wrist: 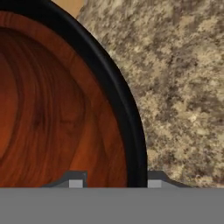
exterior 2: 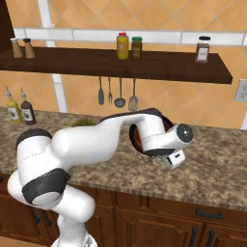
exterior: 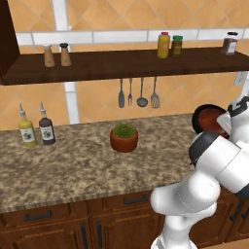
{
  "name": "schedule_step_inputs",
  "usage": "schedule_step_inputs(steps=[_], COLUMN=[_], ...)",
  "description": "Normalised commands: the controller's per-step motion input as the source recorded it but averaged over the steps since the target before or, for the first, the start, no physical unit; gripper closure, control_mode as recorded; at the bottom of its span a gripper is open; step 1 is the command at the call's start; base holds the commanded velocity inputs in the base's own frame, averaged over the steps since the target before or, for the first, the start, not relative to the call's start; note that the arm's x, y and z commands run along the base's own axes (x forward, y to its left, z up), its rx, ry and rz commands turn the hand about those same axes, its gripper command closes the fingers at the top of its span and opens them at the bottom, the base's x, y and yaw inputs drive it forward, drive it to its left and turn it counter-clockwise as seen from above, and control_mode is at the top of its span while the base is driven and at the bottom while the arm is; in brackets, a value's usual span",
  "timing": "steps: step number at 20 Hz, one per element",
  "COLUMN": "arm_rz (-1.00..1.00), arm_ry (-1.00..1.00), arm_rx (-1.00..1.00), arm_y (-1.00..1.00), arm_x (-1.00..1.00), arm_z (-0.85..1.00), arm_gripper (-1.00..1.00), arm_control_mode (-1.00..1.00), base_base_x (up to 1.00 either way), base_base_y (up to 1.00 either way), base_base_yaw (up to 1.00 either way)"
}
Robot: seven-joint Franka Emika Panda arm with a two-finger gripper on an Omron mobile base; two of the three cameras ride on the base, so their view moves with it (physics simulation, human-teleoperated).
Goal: Pick up the bowls on the counter and stack them on top of one another in the open cabinet. Place the smaller bowl on top of the larger bowl.
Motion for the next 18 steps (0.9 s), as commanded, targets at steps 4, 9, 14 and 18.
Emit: schedule_step_inputs(steps=[4, 9, 14, 18], arm_rz=[0.0, 0.0, 0.0, 0.01], arm_ry=[-0.02, 0.0, 0.0, -0.1], arm_rx=[0.0, 0.0, 0.0, 0.01], arm_y=[-0.03, -0.04, -0.03, -0.04], arm_x=[-0.58, -0.31, -0.16, -0.05], arm_z=[1.0, 1.0, 1.0, 1.0], arm_gripper=[1.0, 1.0, 1.0, 1.0], arm_control_mode=[-1.0, -1.0, -1.0, -1.0], base_base_x=[0.0, 0.0, 0.0, 0.0], base_base_y=[0.0, 0.0, 0.0, 0.0], base_base_yaw=[0.0, 0.0, 0.0, 0.0])
